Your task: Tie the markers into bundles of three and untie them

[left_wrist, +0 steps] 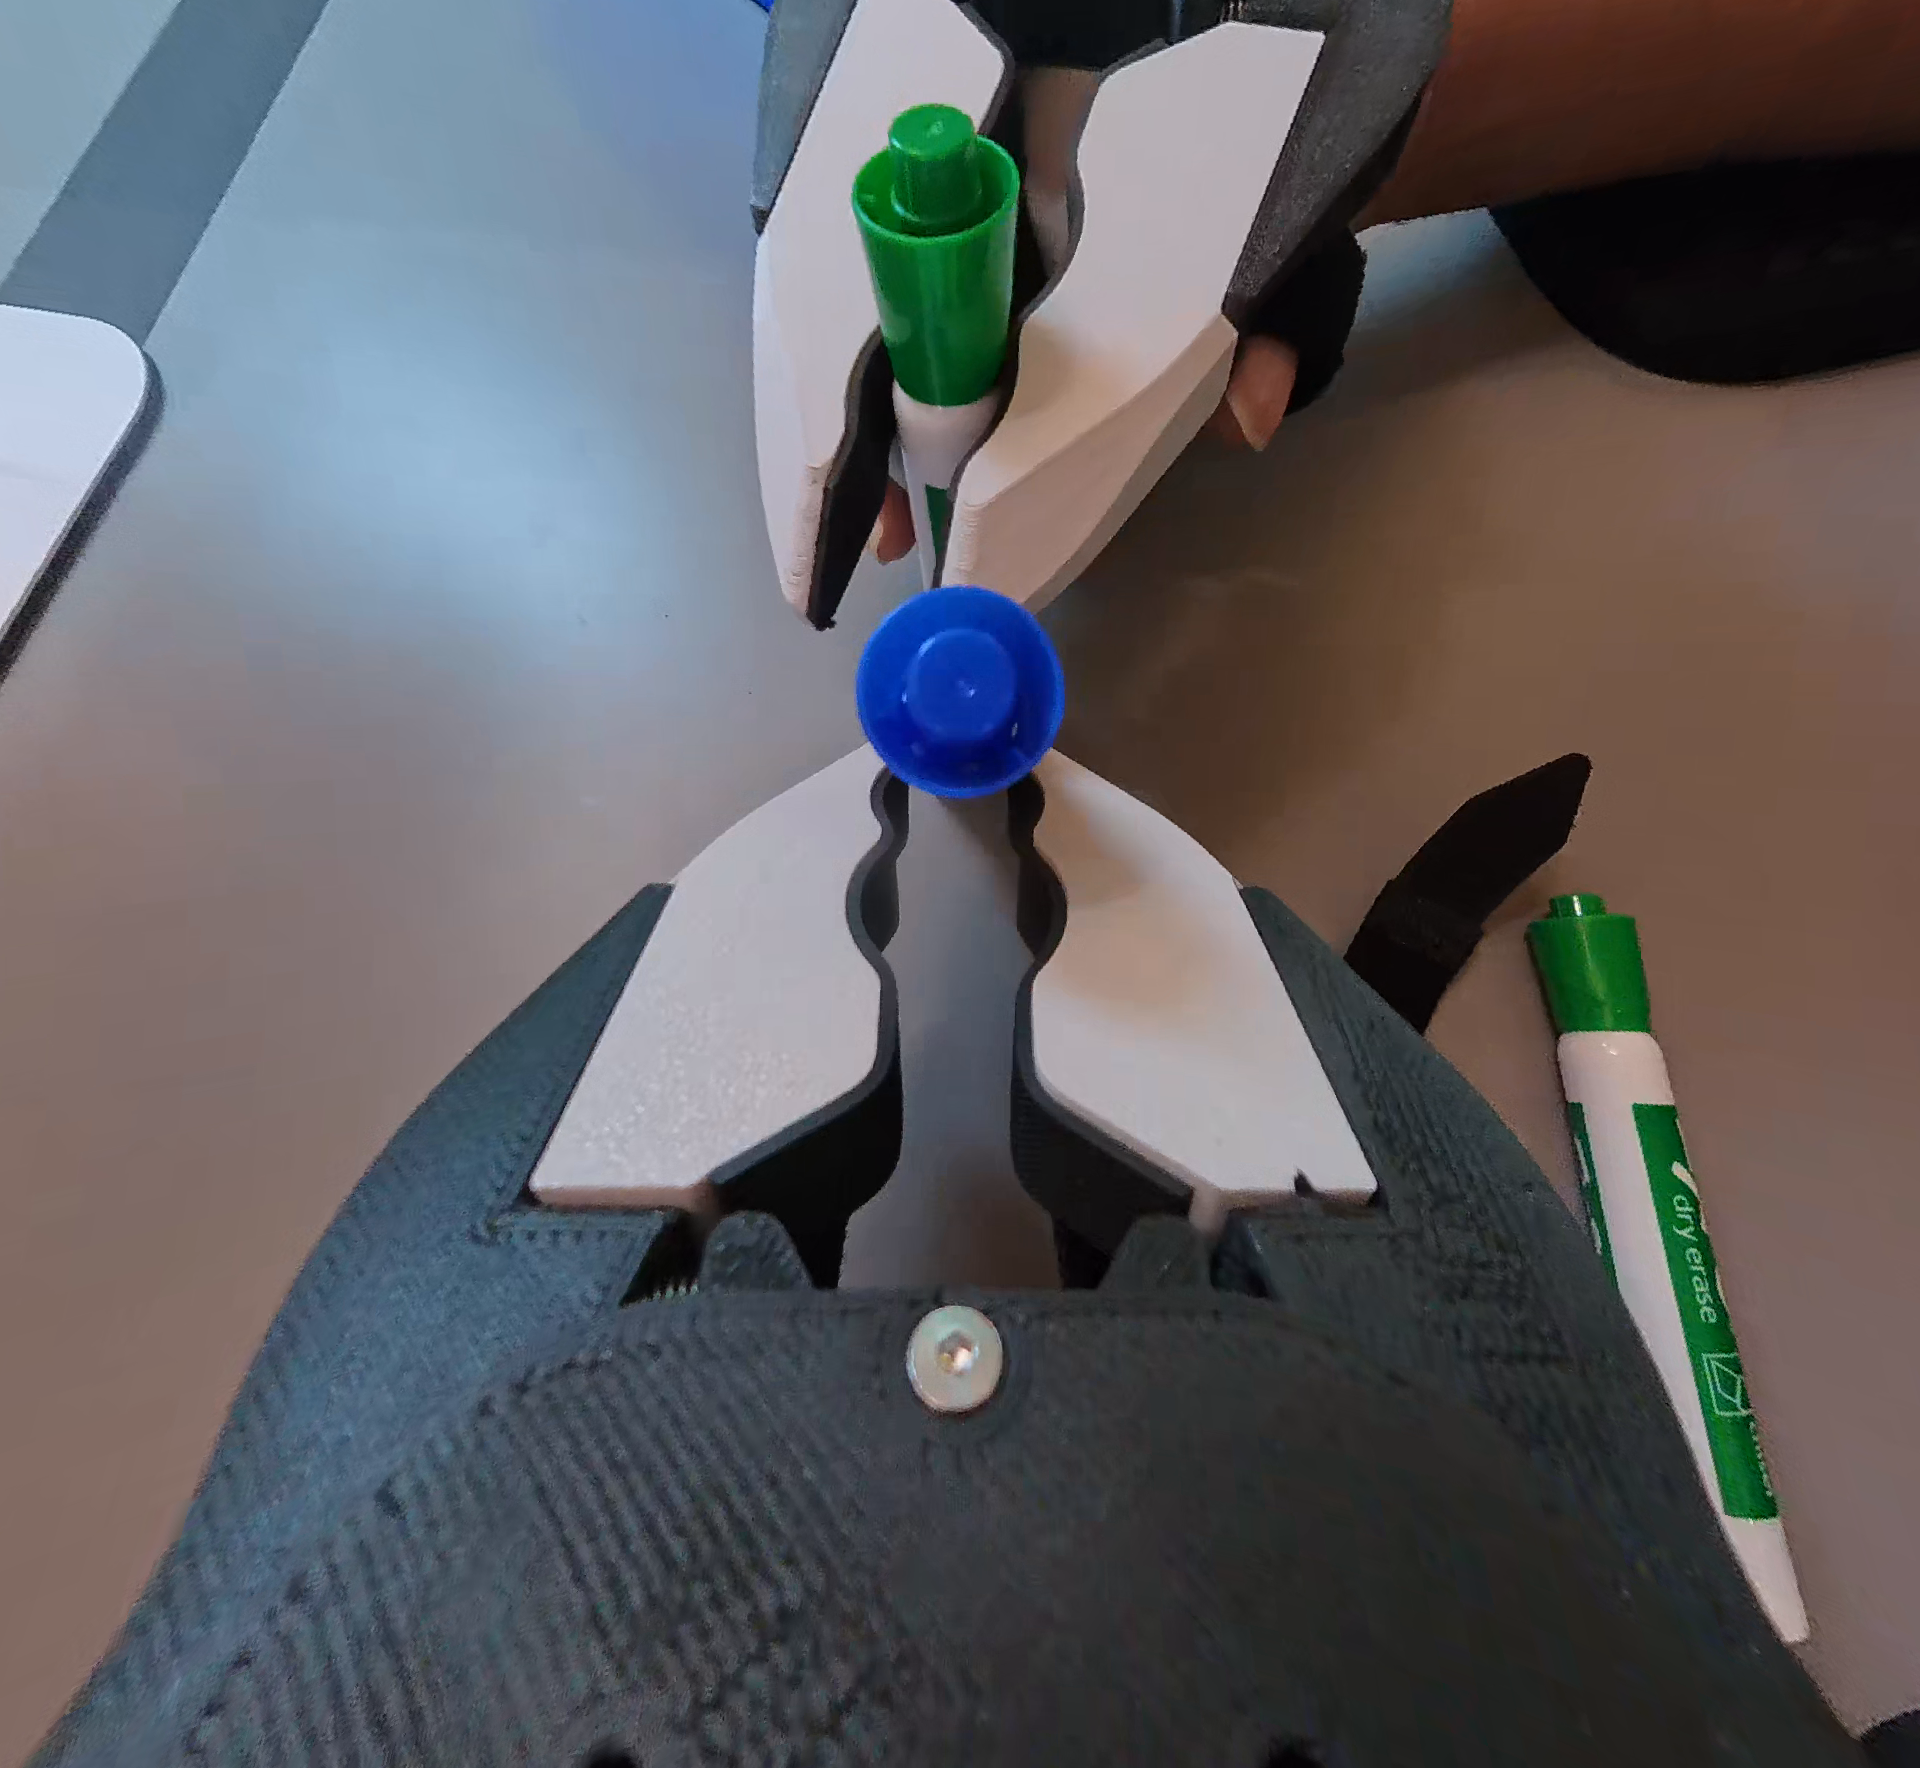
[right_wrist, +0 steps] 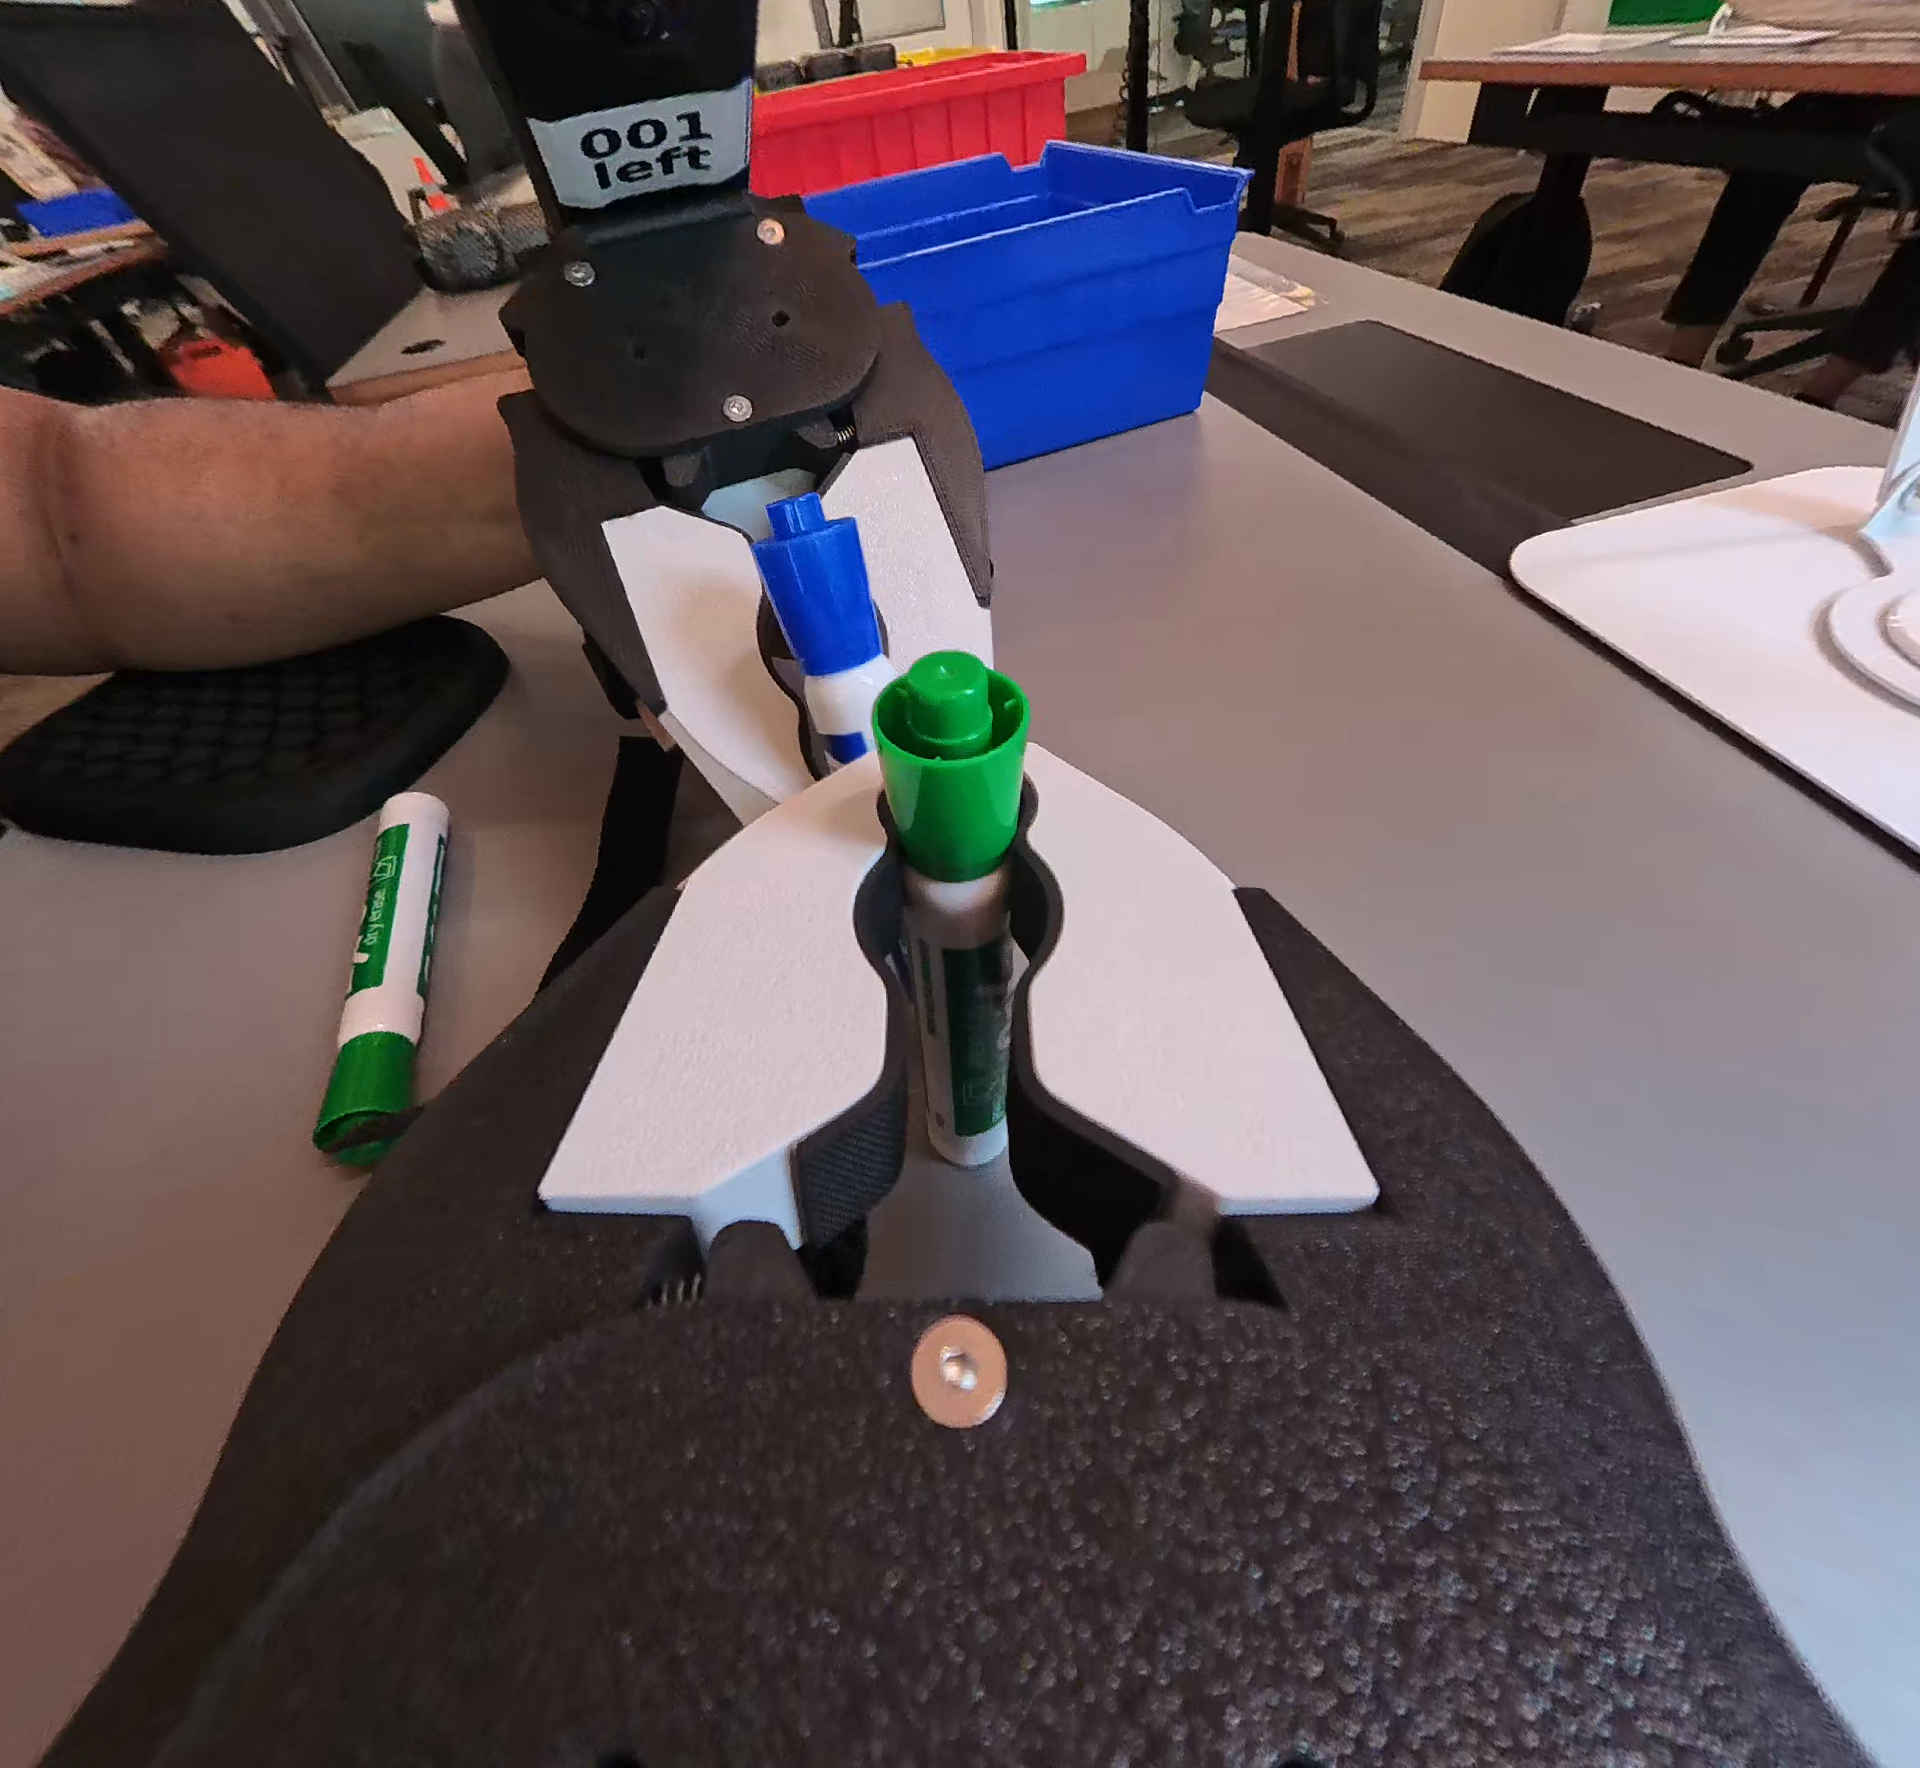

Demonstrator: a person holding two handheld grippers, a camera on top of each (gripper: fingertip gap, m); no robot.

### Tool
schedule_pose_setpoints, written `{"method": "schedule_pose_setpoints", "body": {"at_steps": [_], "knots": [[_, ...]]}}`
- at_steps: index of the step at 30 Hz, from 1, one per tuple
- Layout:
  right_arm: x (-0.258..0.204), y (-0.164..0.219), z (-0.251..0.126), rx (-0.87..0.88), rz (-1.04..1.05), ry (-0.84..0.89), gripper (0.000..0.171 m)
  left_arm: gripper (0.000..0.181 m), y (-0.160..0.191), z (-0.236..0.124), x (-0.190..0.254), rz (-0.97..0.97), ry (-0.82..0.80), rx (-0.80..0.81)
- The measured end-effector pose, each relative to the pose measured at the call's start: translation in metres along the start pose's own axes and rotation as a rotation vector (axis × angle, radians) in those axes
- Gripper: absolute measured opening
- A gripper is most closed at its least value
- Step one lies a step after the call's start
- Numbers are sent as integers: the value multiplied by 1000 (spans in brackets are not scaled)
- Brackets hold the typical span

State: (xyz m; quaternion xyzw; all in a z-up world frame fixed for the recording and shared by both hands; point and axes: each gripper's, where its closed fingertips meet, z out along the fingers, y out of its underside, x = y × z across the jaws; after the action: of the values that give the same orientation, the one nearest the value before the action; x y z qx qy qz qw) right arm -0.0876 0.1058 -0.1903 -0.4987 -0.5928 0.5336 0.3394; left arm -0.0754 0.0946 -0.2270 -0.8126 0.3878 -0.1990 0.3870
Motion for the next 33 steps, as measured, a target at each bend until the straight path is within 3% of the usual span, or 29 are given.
{"method": "schedule_pose_setpoints", "body": {"at_steps": [26,33], "knots": [[-4,3,-8,-38,-66,21,20,22,-15,16,5,38,-36,86],[-2,4,-11,-60,-84,38,20,20,-12,13,3,62,-52,31]]}}
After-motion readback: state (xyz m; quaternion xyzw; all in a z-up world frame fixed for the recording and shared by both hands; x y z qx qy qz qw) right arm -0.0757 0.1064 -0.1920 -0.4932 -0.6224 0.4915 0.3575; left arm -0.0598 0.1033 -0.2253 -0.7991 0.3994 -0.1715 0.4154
